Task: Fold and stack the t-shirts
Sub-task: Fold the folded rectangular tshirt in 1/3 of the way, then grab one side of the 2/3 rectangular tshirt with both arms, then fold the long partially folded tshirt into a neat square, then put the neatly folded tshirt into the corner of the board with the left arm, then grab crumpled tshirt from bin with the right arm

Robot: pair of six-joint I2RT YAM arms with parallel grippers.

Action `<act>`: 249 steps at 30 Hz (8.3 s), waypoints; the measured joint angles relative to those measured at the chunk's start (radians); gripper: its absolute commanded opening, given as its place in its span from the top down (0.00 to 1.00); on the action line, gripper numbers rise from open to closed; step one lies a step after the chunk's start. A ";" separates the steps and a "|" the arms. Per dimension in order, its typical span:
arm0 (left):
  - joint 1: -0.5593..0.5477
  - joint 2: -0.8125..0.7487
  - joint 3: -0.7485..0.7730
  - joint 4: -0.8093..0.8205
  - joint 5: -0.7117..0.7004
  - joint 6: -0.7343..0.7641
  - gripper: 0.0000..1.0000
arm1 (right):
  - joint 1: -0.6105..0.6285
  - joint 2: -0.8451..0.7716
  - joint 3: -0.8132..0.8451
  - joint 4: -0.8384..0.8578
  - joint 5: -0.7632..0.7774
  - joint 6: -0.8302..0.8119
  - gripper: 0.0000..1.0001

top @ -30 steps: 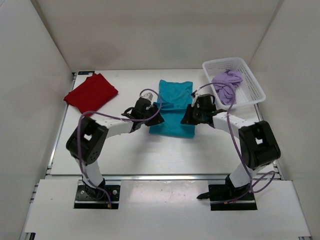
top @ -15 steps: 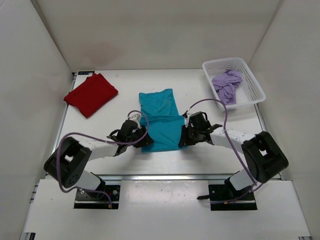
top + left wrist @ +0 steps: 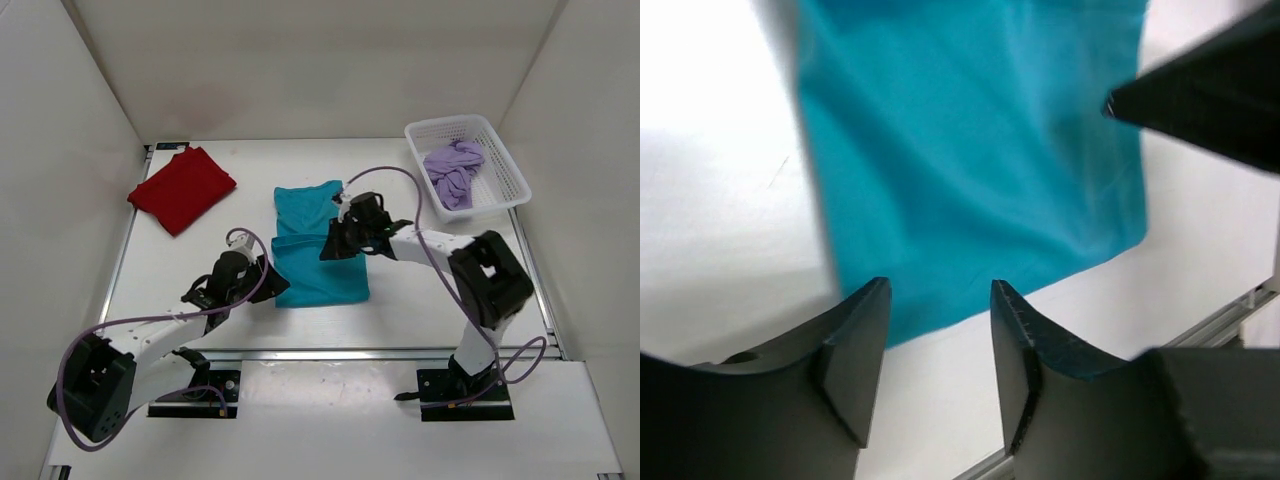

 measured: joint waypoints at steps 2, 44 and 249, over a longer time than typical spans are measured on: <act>-0.005 -0.025 -0.034 -0.016 -0.006 0.000 0.43 | 0.027 0.084 0.061 0.022 -0.020 0.007 1.00; -0.103 0.179 -0.043 0.107 -0.138 0.003 0.75 | -0.219 -0.465 -0.650 0.168 -0.023 0.158 0.48; 0.025 0.233 0.346 0.114 0.163 -0.163 0.01 | 0.165 -0.319 -0.319 0.323 0.342 0.278 0.01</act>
